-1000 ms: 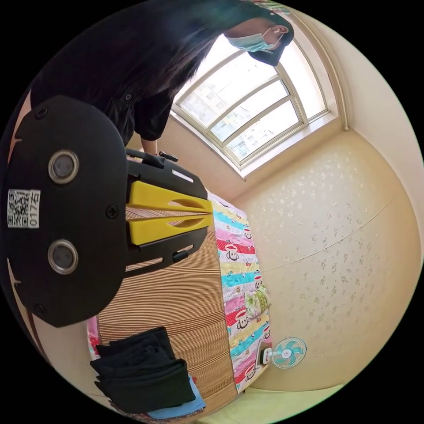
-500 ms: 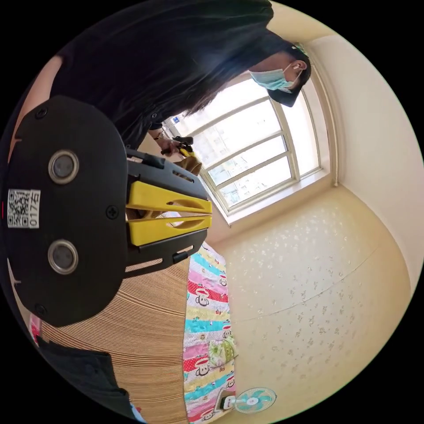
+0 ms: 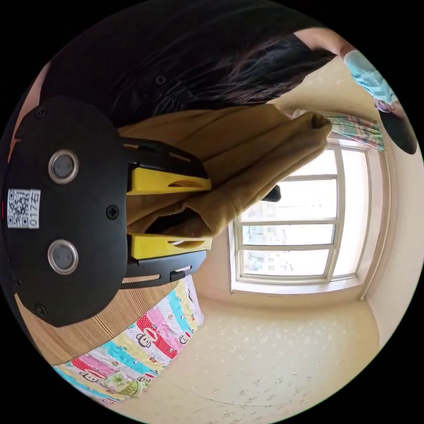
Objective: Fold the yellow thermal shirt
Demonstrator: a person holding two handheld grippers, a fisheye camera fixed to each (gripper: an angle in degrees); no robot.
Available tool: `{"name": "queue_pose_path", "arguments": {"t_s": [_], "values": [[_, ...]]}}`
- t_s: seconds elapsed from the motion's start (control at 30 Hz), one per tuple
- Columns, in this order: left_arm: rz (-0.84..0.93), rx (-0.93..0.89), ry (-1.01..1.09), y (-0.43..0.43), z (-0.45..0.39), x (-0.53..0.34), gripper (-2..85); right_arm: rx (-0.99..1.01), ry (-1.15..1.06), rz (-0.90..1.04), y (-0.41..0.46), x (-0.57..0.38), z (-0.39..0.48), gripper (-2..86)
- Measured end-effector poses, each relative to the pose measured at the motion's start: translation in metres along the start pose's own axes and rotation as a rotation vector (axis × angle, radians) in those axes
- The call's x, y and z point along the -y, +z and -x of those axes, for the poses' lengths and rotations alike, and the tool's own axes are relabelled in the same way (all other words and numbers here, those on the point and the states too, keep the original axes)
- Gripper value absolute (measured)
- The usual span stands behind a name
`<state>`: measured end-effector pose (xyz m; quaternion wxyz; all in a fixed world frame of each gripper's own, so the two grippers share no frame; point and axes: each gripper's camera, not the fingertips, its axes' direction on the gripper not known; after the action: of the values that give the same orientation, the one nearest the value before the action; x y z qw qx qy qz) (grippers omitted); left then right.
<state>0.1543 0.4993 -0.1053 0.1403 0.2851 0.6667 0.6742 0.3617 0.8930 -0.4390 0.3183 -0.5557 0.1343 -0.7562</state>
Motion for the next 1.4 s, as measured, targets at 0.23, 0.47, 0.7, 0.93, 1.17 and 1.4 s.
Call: {"name": "queue_pose_path", "arguments": {"t_s": [0.23,0.47,0.7,0.93,1.17,1.4], "values": [[0.141,0.508,-0.261,0.021,-0.023,-0.040,6.0,-0.217,0.200,-0.121,-0.077,-0.004,-0.015,5.7],[0.191,1.056,-0.274,0.068,-0.054,-0.040,11.1,-0.494,0.063,0.021,-0.097,0.047,0.014,5.4],[0.566,1.363,-0.339,0.214,0.067,-0.089,16.6,-0.634,0.034,0.114,-0.083,0.097,0.019,5.4],[0.478,1.454,-0.212,0.264,0.096,-0.115,4.8,-0.703,0.000,0.078,-0.118,0.138,0.029,5.6],[0.033,0.857,-0.263,0.174,0.094,-0.067,0.1,-0.528,0.091,-0.009,-0.195,0.098,-0.013,8.8],[-0.070,0.474,-0.294,0.164,0.132,-0.034,0.4,-0.013,0.232,-0.179,-0.227,-0.067,-0.022,13.3]]}}
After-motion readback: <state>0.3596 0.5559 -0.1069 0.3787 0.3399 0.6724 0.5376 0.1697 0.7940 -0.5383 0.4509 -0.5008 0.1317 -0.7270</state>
